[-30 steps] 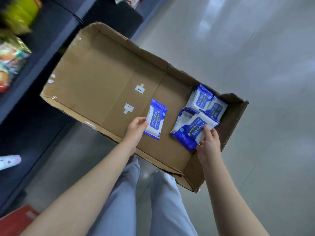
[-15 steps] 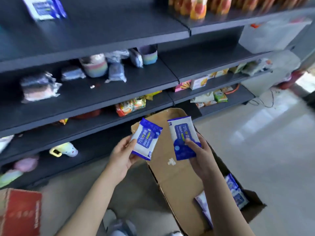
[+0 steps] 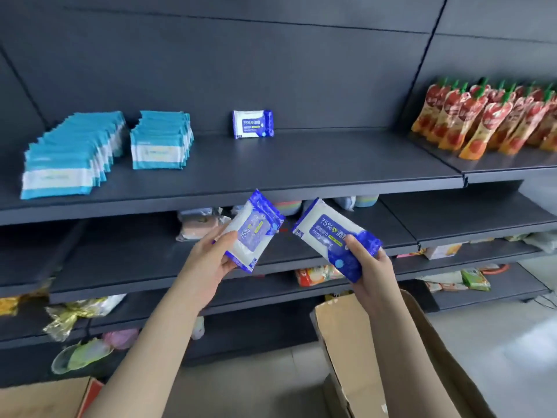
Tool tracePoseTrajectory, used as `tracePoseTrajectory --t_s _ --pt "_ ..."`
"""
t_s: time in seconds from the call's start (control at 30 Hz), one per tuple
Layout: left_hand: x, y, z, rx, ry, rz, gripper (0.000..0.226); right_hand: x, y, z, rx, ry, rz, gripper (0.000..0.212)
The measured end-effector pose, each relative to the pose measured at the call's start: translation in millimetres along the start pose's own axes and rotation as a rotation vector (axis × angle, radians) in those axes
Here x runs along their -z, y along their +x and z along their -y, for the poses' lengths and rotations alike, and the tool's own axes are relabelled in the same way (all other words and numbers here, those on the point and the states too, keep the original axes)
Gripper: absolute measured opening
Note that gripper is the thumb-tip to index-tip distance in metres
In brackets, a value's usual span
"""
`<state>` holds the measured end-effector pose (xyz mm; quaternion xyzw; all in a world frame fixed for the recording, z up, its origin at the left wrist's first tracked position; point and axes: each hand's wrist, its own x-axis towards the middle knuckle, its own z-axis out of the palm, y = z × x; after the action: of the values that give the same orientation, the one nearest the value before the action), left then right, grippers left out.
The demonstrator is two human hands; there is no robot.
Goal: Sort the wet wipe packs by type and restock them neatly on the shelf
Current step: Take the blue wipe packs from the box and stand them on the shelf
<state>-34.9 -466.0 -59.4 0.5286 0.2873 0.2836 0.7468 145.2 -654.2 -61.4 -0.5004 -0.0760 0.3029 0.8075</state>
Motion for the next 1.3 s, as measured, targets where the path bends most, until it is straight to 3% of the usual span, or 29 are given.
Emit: tracePoseTrajectory --t_s 0.17,0.37,0.67,0.97,1.1,1.2,1.3 --pt "30 58 -44 -0.087 0.074 -0.121 0.025 -65 59 10 0.069 -0.11 0.059 0.023" --pt "26 167 -76 -0.157 0.115 -0.286 0.006 -122 166 18 0.135 -0.201 0.052 0.025" --pt "8 348 -83 -0.244 0.259 -0.34 0.012 -166 343 14 0.178 -0.444 0.105 0.02" --pt "3 455 -80 -0.276 0.509 -0.42 0.012 -184 416 1 0.182 -0.52 0.089 0.017" --pt "3 473 -80 -0.271 0.375 -0.433 0.018 -198 431 -6 0.208 -0.526 0.095 0.019" --pt "-1 468 -77 -0.26 0.13 -0.441 0.032 -209 442 -11 0.233 -0.546 0.105 0.019" --pt "5 459 -67 -0.254 -0.004 -0.399 0.033 -223 453 -22 0.268 -0.607 0.133 0.025"
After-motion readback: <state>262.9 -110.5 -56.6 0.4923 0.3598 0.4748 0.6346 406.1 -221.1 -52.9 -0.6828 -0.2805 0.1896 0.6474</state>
